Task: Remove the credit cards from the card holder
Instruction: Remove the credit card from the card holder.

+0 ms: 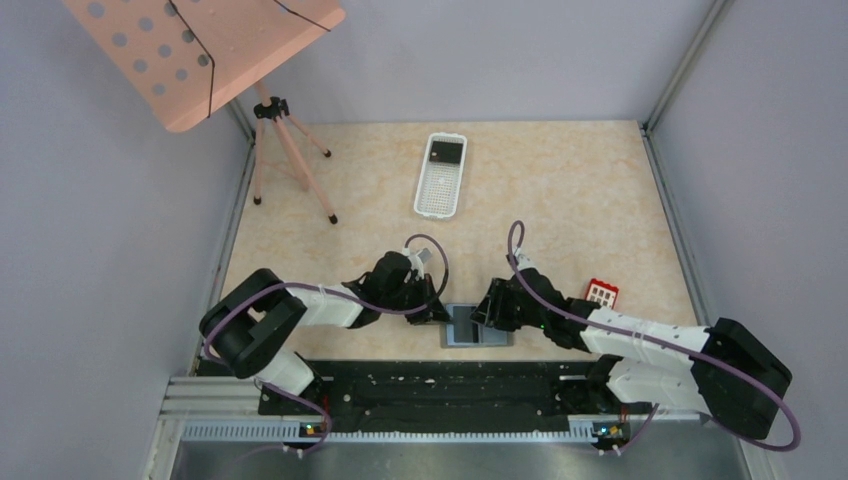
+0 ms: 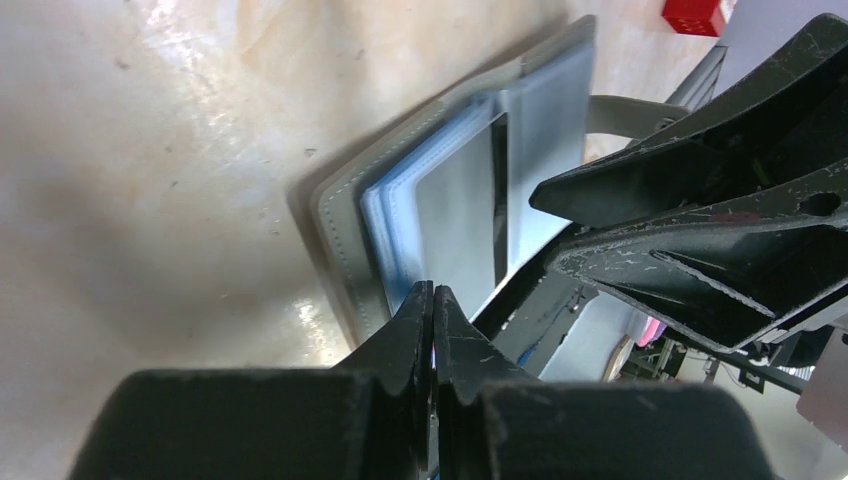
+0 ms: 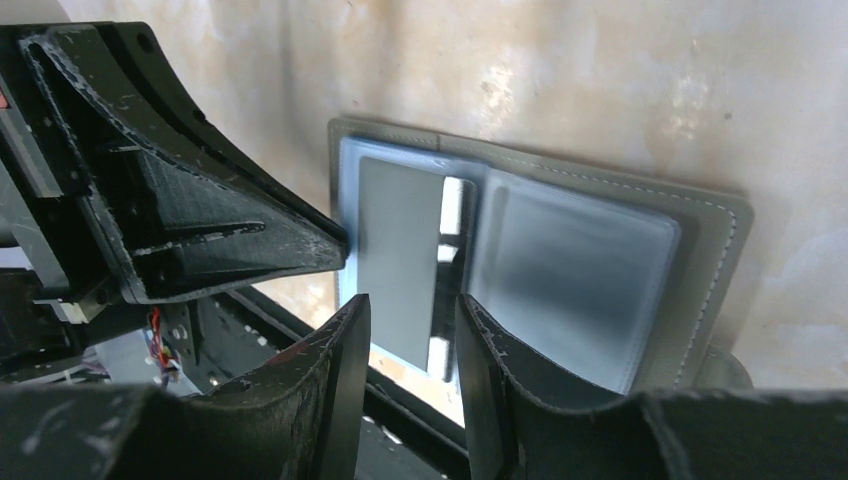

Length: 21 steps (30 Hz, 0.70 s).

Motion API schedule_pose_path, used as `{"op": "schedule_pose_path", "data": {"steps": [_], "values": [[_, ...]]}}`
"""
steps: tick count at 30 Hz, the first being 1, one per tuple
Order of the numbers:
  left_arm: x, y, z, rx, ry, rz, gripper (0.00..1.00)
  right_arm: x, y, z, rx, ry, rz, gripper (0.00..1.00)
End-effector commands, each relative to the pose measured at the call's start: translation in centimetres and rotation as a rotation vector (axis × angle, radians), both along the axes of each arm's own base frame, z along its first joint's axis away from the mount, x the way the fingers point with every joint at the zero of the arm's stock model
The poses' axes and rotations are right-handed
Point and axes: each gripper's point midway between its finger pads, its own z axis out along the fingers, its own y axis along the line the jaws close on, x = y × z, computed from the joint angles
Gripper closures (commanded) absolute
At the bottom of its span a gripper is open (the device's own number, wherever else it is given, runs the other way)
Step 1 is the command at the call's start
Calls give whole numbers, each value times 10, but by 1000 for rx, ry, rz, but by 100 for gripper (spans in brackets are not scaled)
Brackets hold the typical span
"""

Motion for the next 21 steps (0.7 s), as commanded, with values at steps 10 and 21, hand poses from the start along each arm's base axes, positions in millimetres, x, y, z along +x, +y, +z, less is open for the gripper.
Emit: {"op": "schedule_pose_path", "data": {"steps": [10, 21], "values": [[-5, 6, -23, 21, -1, -3, 97, 1, 2, -14, 40, 8, 2, 63], [-6, 9, -28, 44, 1, -4, 97, 3, 0, -20, 47, 10, 3, 64]]}}
